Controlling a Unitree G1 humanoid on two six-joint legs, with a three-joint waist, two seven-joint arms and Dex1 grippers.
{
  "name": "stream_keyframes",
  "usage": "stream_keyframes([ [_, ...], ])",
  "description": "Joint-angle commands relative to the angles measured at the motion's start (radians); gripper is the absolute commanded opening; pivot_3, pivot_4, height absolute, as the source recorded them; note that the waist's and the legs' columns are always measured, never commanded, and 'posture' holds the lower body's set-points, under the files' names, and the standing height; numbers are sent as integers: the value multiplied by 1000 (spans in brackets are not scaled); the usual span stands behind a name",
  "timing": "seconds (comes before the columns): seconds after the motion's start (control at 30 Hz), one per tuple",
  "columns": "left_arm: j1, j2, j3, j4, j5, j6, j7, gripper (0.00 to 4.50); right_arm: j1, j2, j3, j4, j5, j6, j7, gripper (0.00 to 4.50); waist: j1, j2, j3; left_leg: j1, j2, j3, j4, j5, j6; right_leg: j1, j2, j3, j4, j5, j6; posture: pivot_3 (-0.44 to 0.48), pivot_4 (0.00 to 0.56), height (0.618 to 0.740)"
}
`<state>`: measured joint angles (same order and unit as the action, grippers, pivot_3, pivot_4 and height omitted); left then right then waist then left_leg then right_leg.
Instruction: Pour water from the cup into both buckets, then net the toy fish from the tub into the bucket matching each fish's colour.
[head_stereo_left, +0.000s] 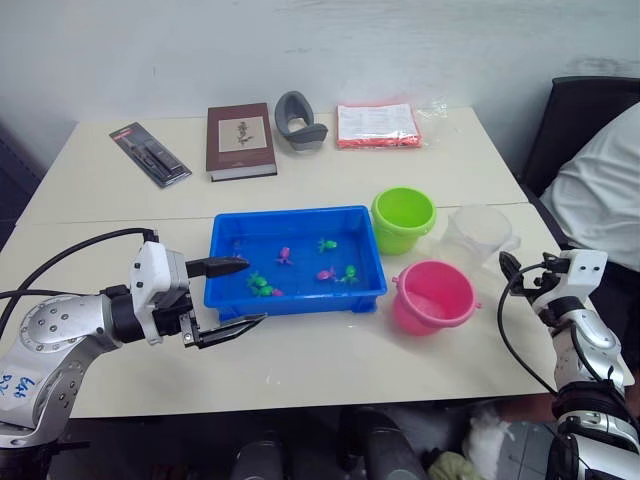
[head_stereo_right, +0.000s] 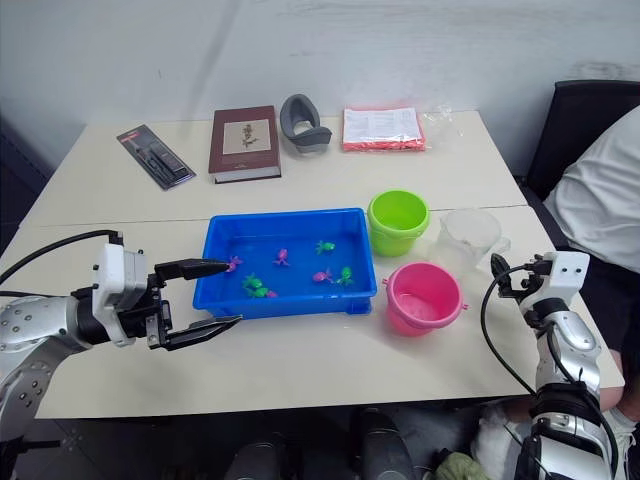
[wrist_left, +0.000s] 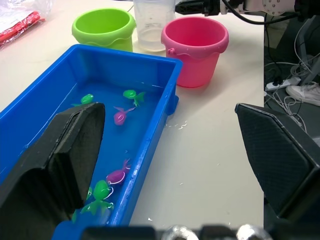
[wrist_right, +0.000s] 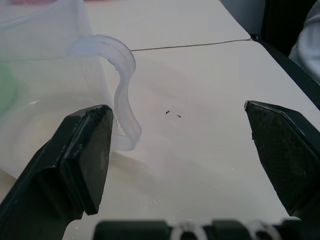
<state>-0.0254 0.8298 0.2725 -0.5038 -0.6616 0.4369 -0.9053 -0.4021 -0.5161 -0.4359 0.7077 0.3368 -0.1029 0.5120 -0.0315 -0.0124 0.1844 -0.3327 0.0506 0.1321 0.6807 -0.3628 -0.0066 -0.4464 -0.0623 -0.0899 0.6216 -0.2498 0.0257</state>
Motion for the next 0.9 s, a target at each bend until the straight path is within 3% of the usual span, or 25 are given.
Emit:
stream_keyframes([
  [0.03, -7, -4, 16, -42, -3, -8, 13, 4485, -27, 16, -7, -14, 26, -4, 1, 4500, -1, 0, 0, 0, 0, 0, 0, 0, 0, 0, 0, 0, 0, 0, 0, 0, 150, 740],
  [0.47, -69, 8, 5, 6, 33, -29, -4, 4485, -93, 63, 8, -49, 29, 33, -18, 4500, -4, 0, 0, 0, 0, 1, 0, 0, 0, -1, 0, 1, 0, 0, 0, 0, 150, 740],
  [0.6, -84, 7, -1, 21, 40, -30, -15, 4500, -122, 73, 20, -61, 33, 54, -13, 3232, -4, 0, 0, 0, 0, 1, 0, 0, 0, -1, 0, 1, 0, 0, 0, 0, 150, 740],
  [0.8, -92, 5, -2, 27, 41, -29, -21, 4500, -134, 92, 27, -102, 48, 96, -33, 246, -3, 0, 0, 0, 0, 1, 0, 0, 0, -2, 0, 1, 0, 0, 0, 0, 150, 740],
  [0.9, -90, 5, 2, 32, 39, -30, -23, 4500, -132, 99, 29, -134, 59, 117, -49, 64, -3, 0, 0, 0, 1, 1, 0, 0, 0, -2, 0, 1, 0, 0, 0, 0, 150, 740],
])
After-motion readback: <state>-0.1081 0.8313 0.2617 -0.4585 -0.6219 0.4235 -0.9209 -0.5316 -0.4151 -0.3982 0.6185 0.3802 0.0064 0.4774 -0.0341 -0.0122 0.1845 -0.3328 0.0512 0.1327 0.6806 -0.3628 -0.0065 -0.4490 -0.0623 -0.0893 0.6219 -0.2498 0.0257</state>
